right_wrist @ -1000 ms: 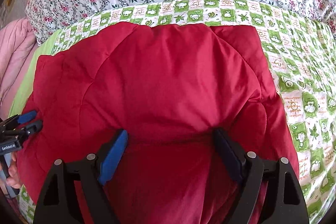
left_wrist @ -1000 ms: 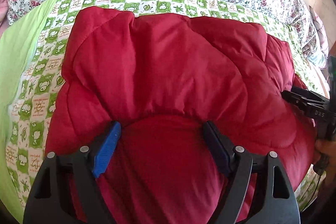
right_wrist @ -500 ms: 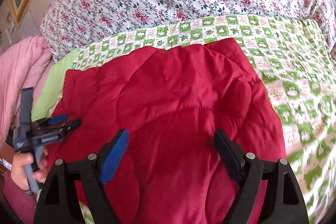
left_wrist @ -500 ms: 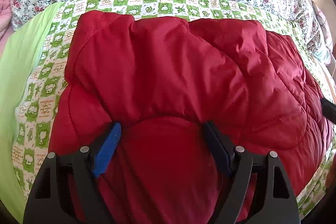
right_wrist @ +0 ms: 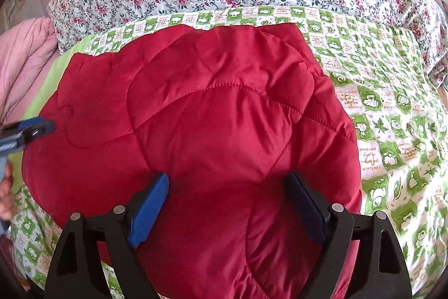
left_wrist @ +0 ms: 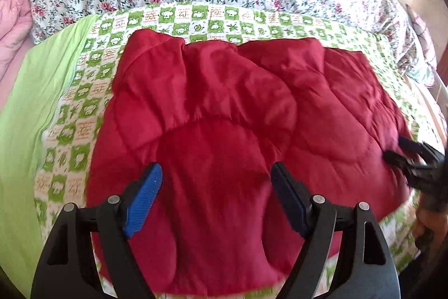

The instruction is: Fold large clothes

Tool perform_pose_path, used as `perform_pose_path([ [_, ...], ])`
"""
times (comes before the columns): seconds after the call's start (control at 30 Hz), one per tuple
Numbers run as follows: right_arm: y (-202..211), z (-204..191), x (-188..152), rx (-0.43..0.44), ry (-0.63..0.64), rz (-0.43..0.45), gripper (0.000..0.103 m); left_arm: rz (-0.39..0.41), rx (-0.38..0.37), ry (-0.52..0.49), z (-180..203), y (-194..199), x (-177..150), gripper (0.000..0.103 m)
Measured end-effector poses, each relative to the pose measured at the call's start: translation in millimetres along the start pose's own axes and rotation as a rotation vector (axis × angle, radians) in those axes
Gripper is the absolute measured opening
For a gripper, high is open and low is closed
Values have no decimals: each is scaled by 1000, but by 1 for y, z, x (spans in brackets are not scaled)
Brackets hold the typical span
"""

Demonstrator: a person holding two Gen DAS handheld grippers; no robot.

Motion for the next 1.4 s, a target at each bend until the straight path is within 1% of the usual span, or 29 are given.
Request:
perform_pose_path([
  [0.13,21,-6,0,4,-22,25,85,20,-22,-7,2,25,-16,81],
  [0.2,40,-11,0,39,-29,57,85,28,-36,-8,5,35,-23,81],
  [0.27,59,-21,-1,64,-2,91,85,34,-51,-7,8,41,-30,81],
  [0.37,72,-36,-6,108,47,101,85,24,-63,2,10,43,-38,81],
  [0.43,68,-42,-12,110,70,81,85,16,-74,12,11,44,-41,81],
  [0.5,58,-43,-19,84,91,58,85,17,-87,13,14,46,-39,81],
  [0.53,46,-40,-25,48,94,20,85,23,-83,9,15,47,-38,81],
  [0.57,37,-36,-29,29,88,-8,86,27,-82,4,17,49,-37,81],
  [0.6,27,-28,-36,42,70,-17,87,28,-85,1,18,50,-37,81],
  [0.67,23,-19,-41,48,45,-12,87,28,-79,-7,18,50,-37,81],
  [0.73,23,-18,-42,47,45,-10,87,19,-57,-23,20,44,-39,81],
  [0.87,26,-20,-44,48,36,-8,87,-45,-32,-8,11,15,-50,81],
  [1.03,25,-20,-43,40,41,-9,87,-40,-29,-2,8,-1,-55,87],
  [1.1,29,-20,-41,36,35,-14,87,-41,-22,-4,8,-3,-55,87],
  [1.2,44,-28,-30,30,63,25,86,-41,-21,-3,8,-4,-57,88],
  [1.27,47,-29,-25,31,69,35,86,-39,-18,-3,9,-4,-58,88],
  [1.37,31,-28,-25,28,81,-12,86,-43,-11,-4,12,-5,-59,90],
  [1.4,25,-27,-27,25,88,-24,88,-46,-8,-6,12,-7,-57,91],
])
Point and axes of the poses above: each gripper's, at about its wrist camera, not at the fingertips, and y roughly against the way its jaws point, z to its right, x to its top, the point moved 1 cm from there along -y, roughly the way its jaws point, and after that the axes turned 8 degrees about z, right-handed, at the moved point
